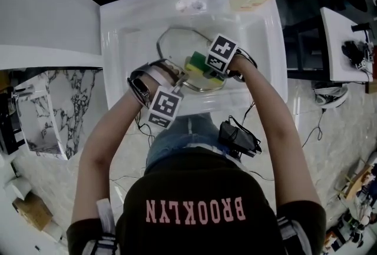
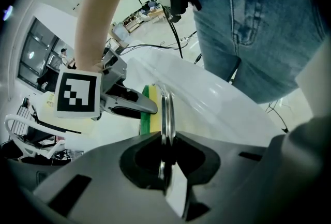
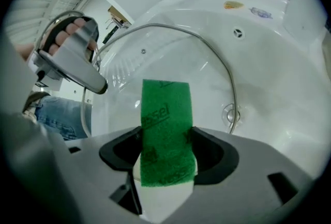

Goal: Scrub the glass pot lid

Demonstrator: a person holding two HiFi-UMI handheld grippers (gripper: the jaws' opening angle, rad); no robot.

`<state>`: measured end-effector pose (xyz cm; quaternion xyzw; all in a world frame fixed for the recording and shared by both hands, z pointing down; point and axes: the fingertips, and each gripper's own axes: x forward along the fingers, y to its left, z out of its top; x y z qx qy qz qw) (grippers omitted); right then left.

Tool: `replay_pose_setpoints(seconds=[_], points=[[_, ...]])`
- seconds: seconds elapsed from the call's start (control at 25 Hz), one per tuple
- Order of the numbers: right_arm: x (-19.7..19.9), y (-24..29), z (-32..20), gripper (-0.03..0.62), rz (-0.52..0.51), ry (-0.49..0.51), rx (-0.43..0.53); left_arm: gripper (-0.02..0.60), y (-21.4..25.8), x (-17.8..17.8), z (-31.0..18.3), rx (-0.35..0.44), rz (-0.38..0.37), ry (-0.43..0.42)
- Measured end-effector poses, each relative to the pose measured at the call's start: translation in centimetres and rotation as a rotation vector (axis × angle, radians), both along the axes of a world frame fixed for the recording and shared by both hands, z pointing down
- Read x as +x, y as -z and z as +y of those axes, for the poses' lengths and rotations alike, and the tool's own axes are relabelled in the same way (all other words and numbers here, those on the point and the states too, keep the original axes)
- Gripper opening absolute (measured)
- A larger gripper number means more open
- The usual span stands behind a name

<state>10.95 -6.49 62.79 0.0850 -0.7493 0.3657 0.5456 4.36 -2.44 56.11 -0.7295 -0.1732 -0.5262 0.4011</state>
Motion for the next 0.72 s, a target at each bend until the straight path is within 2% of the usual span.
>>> replay_pose_setpoints(seconds=[0.44, 0.72], points=[[3.0, -4.2, -3.3, 0.284, 0.079, -0.117, 0.027, 0.035, 0.0, 0.0, 0.0, -0.009, -0.008, 0.001], [3.6, -5.9, -5.6, 0.285, 0.070, -0.224, 0.037, 0.035, 0.1, 0.1, -0.1, -0.014, -0.006, -0.006]])
